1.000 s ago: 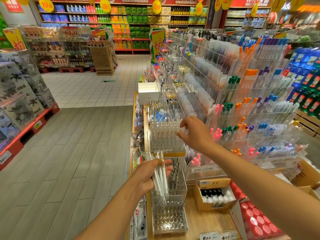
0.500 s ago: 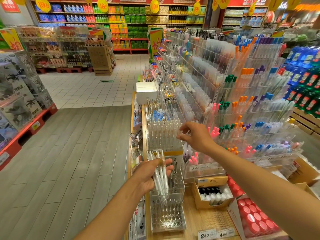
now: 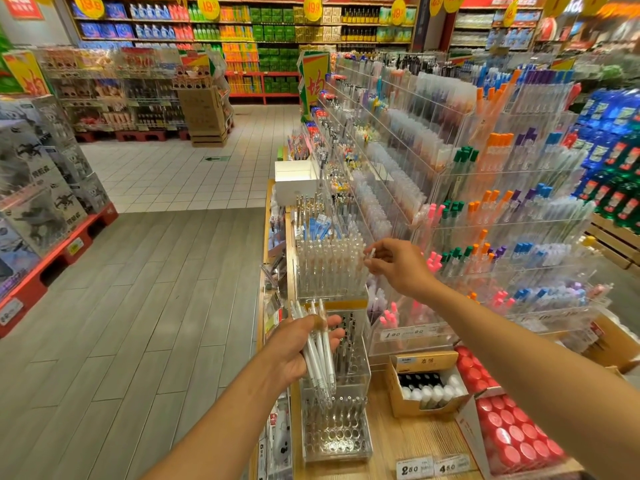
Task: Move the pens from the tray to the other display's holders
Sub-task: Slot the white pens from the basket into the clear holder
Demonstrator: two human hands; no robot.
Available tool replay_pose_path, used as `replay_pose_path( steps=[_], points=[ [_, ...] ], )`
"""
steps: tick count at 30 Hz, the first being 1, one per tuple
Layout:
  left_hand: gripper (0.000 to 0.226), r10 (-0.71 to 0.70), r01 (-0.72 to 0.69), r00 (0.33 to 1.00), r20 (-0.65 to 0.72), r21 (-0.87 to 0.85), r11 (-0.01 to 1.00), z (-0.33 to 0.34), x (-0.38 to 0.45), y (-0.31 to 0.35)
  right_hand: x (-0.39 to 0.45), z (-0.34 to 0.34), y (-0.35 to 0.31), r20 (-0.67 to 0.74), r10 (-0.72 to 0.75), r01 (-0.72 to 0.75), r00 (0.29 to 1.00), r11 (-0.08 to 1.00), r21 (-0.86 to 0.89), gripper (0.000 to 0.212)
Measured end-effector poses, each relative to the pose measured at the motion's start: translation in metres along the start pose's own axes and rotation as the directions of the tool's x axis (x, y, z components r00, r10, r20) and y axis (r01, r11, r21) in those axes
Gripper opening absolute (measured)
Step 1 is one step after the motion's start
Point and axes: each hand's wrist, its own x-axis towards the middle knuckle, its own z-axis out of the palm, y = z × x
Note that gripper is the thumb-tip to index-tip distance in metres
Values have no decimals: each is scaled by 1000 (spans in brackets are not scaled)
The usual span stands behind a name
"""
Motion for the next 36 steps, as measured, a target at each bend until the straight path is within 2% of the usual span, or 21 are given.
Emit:
replay_pose_path(
  steps=[5, 11, 13, 16, 17, 19, 21, 23, 25, 27, 32, 34, 36],
  points=[
    [25, 3, -3, 1000, 1, -4, 1000, 1, 2, 1, 3, 6, -5, -16, -90, 83, 996, 965, -248, 17],
    [24, 15, -15, 1000, -7, 2, 1000, 0, 4, 0, 2, 9, -8, -16, -161, 146, 987, 928, -342, 35],
    [23, 17, -17, 1000, -5, 12, 1000, 0, 4, 0, 2, 8, -12, -48, -208, 177, 977, 915, -362, 33],
    [20, 20, -20, 1000, -1, 32, 999, 0, 4, 0, -3, 10, -24, -131, -307, 256, 943, 917, -306, 18],
    [19, 24, -24, 1000, -1, 39, 999, 1, 4, 1, -6, 11, -28, -95, -297, 261, 950, 925, -277, 13],
    [19, 30, -30, 1000, 4, 57, 998, 2, 2, 2, -14, 17, -35, 117, -191, 215, 975, 944, -252, 11],
    [25, 44, -44, 999, 15, 46, 998, 4, 1, 1, -19, 24, -40, 325, -44, 139, 945, 952, -273, 18],
    [37, 66, -67, 997, 28, 15, 998, 6, -1, 0, -22, 32, -41, 403, 57, 64, 914, 958, -281, 30],
    [43, 84, -85, 996, 39, 19, 996, 8, -2, -1, -24, 37, -40, 414, 118, -2, 903, 963, -269, 32],
    [40, 91, -92, 995, 43, 28, 995, 9, -2, -1, -25, 38, -37, 423, 167, -74, 891, 971, -226, 29],
    [11, 18, -14, 998, 65, -53, 999, 7, 0, 1, -17, 31, -39, 407, 226, -227, 885, 973, -47, 19],
    [9, -21, 22, 1000, 15, -83, 996, 3, 5, 0, -11, 22, -43, 351, 216, -229, 911, 973, -5, 16],
    [11, -58, 54, 998, -35, -112, 992, -5, 10, -3, -3, 11, -48, 248, 132, -147, 960, 988, 43, 14]
  ],
)
